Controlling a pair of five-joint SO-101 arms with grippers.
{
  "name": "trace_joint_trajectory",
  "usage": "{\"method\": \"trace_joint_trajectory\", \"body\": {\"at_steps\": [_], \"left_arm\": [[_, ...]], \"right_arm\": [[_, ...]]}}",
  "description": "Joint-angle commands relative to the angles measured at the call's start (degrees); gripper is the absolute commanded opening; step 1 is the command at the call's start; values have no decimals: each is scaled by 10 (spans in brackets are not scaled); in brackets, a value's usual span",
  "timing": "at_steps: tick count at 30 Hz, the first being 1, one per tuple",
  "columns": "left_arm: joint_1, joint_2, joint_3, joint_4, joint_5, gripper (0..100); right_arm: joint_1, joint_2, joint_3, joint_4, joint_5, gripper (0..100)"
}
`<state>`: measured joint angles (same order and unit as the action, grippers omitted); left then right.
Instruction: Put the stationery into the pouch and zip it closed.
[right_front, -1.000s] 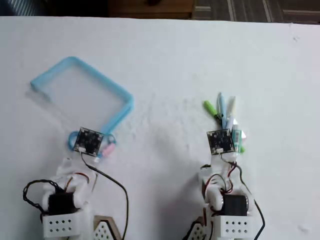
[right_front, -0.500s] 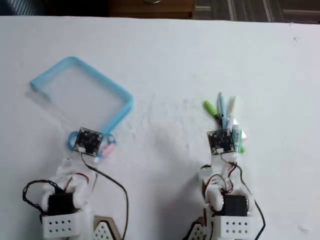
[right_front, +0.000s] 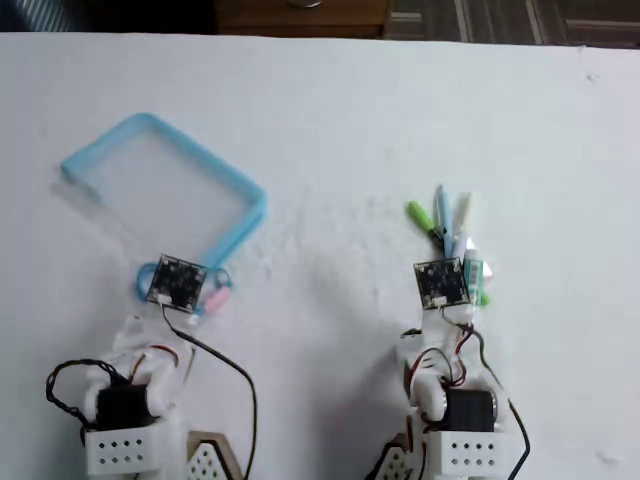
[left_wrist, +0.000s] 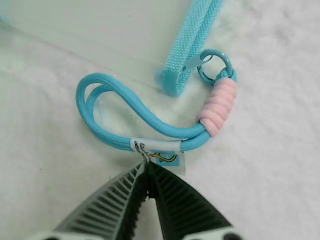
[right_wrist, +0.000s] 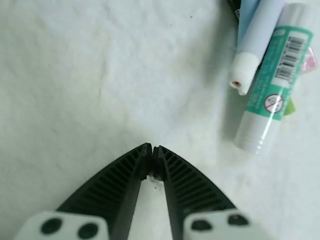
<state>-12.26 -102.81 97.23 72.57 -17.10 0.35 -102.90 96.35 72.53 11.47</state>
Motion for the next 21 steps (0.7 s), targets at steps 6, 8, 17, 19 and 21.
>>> {"method": "trace_joint_trajectory", "body": {"at_steps": [6,8,17,19,21], "left_arm": [[27,-2,-1,1,4,24],[31,-2,-1,1,4,24],[34,-2,-1,1,4,24],[25,-3,-1,1,-1,24],[35,-5,-4,-16,-14,24]], "right_arm": [[-2,-1,5,-3,3,22],[-2,-1,5,-3,3,22],[-2,-2,1,-7,3,20],[-3,-2,-15,-7,3,20],[-17,-2,-37,-7,4,20]]}}
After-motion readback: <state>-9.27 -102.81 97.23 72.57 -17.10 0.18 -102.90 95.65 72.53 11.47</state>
